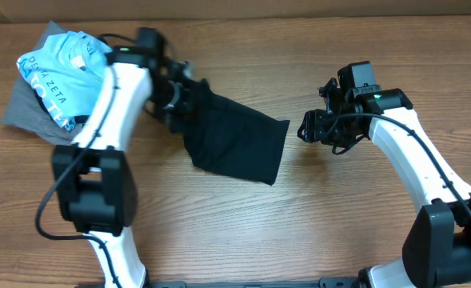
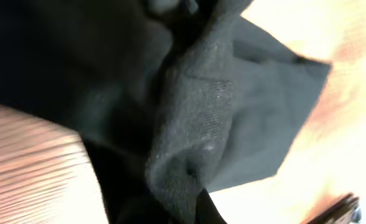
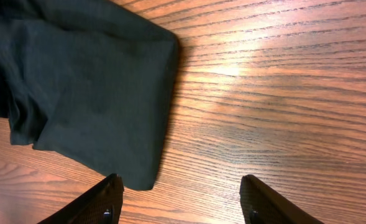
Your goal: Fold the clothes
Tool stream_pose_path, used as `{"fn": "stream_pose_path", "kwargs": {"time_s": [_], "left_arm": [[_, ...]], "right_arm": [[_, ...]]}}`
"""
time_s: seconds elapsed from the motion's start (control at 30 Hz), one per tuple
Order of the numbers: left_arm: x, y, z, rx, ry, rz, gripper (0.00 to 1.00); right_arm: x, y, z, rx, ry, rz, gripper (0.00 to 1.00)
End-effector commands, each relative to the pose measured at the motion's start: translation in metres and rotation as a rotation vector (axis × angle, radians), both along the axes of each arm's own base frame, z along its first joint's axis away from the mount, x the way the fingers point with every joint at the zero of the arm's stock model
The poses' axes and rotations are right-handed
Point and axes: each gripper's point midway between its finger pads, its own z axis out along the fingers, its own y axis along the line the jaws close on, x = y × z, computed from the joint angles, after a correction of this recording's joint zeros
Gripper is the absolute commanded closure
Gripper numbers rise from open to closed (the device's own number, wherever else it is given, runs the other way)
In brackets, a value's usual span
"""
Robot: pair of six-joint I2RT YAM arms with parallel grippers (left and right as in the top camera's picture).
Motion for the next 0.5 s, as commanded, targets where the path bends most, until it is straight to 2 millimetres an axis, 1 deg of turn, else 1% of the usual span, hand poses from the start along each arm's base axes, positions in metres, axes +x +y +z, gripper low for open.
{"fn": "stream_pose_path", "kwargs": {"time_s": [0.0, 0.1, 0.17, 0.23, 0.27, 0.3, 0.4, 0.47], "left_arm": [[-0.018, -0.055, 0.007, 0.034, -0.043, -0.144, 0.96], [-0.038, -0.096, 0.008, 0.029, -0.048, -0.225, 0.96], [-0.049, -0.113, 0.006, 0.057, -0.062, -0.271, 0.96], [-0.057, -0.124, 0.003, 0.108, -0.081, -0.313, 0.94], [-0.065, -0.130, -0.003, 0.176, -0.098, -0.335, 0.92], [-0.069, -0.133, -0.005, 0.205, -0.108, -0.349, 0.91], [-0.074, -0.139, -0.007, 0.260, -0.130, -0.351, 0.92], [-0.074, -0.140, -0.007, 0.282, -0.143, -0.342, 0.92]], "right_arm": [[-0.001, 0.003, 0.011, 0.013, -0.032, 0.005, 0.36], [0.000, 0.002, 0.011, 0.013, -0.032, 0.004, 0.36], [-0.001, 0.002, 0.011, 0.013, -0.031, 0.004, 0.36], [-0.001, 0.002, 0.011, 0.010, -0.031, 0.003, 0.36], [-0.001, 0.001, 0.011, 0.009, -0.026, -0.004, 0.35], [-0.001, -0.002, 0.009, -0.001, -0.013, -0.039, 0.36], [-0.004, -0.022, 0.002, -0.088, 0.043, -0.213, 0.36], [-0.010, -0.040, -0.003, -0.174, 0.082, -0.330, 0.40]]}}
